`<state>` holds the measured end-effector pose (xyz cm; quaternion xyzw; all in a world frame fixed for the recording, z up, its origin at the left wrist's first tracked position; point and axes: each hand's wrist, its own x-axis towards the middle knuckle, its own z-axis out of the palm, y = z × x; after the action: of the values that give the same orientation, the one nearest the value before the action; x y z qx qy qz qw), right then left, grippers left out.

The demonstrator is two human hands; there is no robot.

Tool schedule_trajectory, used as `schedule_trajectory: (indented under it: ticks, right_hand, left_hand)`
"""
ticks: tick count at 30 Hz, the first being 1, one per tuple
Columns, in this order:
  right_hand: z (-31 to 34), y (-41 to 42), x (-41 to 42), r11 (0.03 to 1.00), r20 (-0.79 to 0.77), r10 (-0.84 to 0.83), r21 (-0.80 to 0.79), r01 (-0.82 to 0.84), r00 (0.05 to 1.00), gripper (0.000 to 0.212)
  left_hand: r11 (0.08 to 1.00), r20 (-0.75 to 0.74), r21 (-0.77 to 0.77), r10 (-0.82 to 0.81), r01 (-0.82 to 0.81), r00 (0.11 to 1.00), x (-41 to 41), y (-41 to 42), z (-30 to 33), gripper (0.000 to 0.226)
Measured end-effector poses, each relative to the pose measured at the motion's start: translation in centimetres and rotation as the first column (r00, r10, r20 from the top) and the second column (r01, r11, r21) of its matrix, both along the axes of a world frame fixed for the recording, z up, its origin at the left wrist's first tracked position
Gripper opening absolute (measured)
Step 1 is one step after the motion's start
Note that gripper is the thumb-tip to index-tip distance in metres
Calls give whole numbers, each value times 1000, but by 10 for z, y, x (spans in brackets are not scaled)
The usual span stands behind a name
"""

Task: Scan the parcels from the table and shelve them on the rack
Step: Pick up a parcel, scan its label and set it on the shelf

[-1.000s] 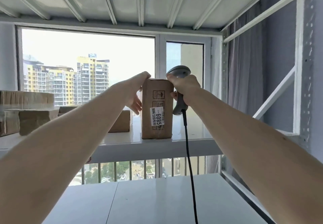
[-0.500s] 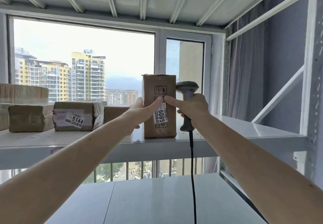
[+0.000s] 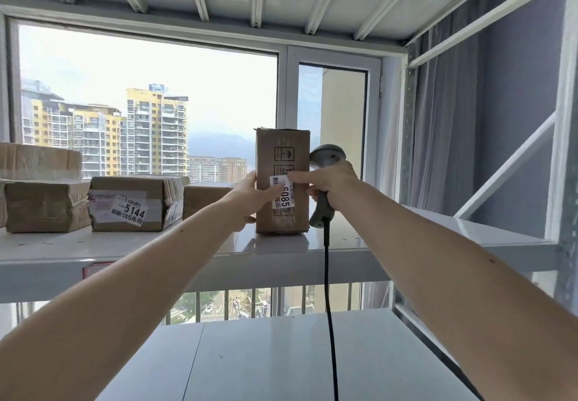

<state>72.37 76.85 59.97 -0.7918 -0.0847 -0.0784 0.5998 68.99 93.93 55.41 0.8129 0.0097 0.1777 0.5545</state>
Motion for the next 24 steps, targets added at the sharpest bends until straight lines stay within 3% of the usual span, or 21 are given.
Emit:
schedule_trajectory:
  ticks: [15,24]
  right_hand:
    - [-5,24,17,999,-72,6,46,-2,997,41]
    - [-9,25,12,995,-88,14,96,-6,996,37]
  left_hand:
    - [998,73,-12,57,-57,996,34,21,-2,35]
    - [995,77,48,82,-85,994,42,21,0,44]
